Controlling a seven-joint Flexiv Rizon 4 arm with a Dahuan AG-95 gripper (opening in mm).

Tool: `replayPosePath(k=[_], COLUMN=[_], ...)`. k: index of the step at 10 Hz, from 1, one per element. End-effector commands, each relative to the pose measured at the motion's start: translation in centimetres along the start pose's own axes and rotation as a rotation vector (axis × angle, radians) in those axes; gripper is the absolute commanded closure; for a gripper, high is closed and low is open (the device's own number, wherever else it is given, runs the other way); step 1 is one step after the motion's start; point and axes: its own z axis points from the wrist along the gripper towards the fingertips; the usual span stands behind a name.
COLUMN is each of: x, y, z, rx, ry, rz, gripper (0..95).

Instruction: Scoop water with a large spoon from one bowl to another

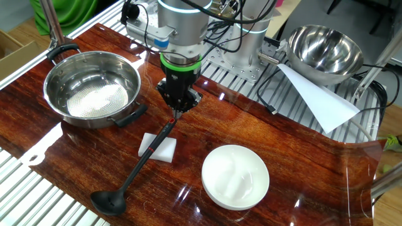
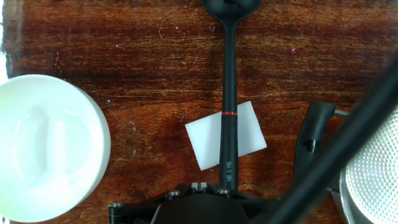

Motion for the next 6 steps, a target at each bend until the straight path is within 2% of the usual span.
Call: replayPosePath(k=[1,6], x=[-0.2,-0.4], y=[-0.2,-0.1], z=[0.5,2.1], rx=[-0.003,-0.004], ry=[0.0,-0.002], rz=[-0.002,0.002], gripper=[95.0,95.0])
